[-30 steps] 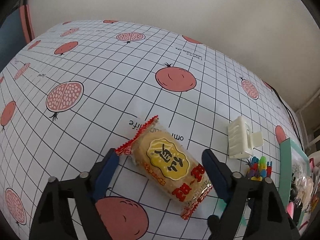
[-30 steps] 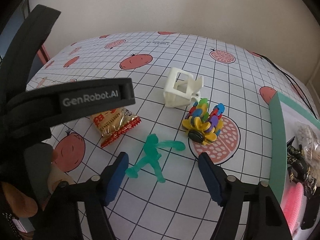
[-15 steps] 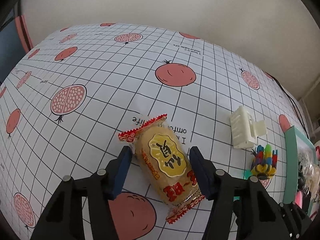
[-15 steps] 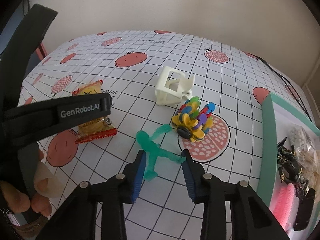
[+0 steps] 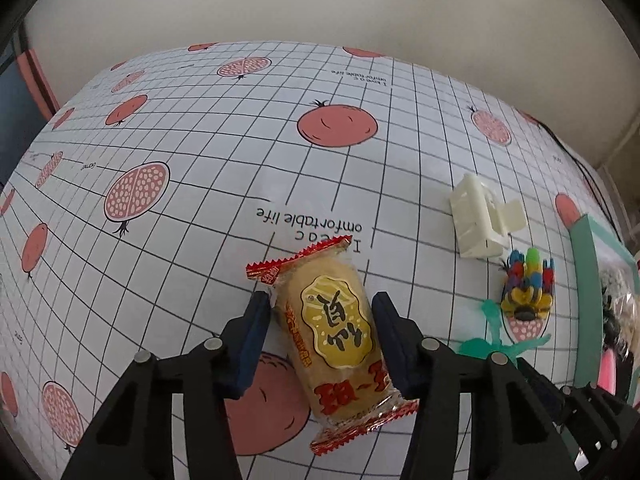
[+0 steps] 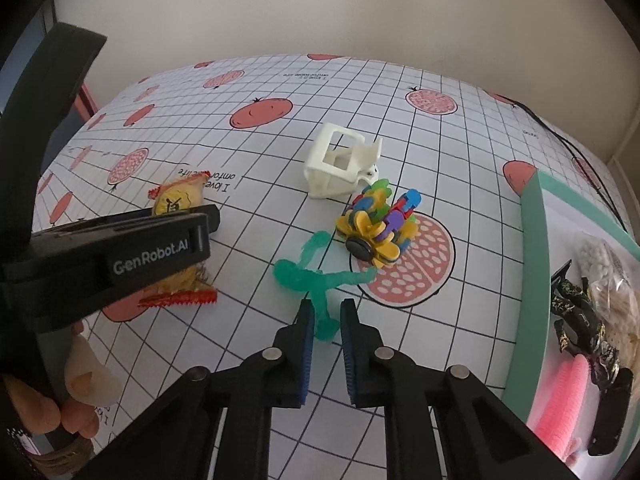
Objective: Organize objects
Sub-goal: 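Close the left gripper on the snack packet while the right gripper grasps the green figure, then carry the snack packet and green figure with both grippers over the tray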
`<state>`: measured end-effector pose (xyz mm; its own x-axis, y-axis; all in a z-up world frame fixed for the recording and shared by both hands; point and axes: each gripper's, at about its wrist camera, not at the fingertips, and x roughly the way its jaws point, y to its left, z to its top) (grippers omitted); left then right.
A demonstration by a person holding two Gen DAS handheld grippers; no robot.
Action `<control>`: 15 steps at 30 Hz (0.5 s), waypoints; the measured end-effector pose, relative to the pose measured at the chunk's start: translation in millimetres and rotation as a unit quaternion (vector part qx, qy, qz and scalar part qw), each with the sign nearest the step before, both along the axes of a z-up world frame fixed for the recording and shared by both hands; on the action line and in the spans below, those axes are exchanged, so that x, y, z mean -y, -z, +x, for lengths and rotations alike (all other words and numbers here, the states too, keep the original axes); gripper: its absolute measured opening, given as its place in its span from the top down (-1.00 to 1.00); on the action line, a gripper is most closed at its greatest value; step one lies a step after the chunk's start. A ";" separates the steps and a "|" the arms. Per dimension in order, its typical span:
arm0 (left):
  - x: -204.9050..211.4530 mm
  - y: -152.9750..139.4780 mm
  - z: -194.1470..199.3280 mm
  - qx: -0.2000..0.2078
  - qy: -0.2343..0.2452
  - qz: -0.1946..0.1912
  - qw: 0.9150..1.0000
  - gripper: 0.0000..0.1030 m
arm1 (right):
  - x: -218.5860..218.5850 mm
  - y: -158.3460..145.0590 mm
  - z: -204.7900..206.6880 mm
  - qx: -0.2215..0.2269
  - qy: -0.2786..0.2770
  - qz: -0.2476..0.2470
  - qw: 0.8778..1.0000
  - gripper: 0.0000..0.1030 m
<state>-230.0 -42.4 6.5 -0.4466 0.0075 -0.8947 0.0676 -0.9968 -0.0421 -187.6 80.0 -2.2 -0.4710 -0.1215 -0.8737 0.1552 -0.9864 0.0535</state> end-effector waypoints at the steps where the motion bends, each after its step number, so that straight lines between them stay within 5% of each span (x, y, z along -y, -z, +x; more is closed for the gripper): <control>1: -0.9 -0.2 1.1 0.002 0.002 -0.002 1.000 -0.01 | -0.6 0.1 0.3 0.002 -0.001 -0.002 1.000 0.75; 15: 3.8 -0.1 12.1 0.017 0.005 0.017 1.000 0.20 | -9.9 -8.3 6.4 0.004 0.002 -0.031 1.000 0.75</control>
<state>-217.8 -46.2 6.5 -0.4165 0.0418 -0.9082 0.0592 -0.9956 -0.0730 -181.2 89.8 6.1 -0.4649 -0.1737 -0.8682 0.1509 -0.9818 0.1157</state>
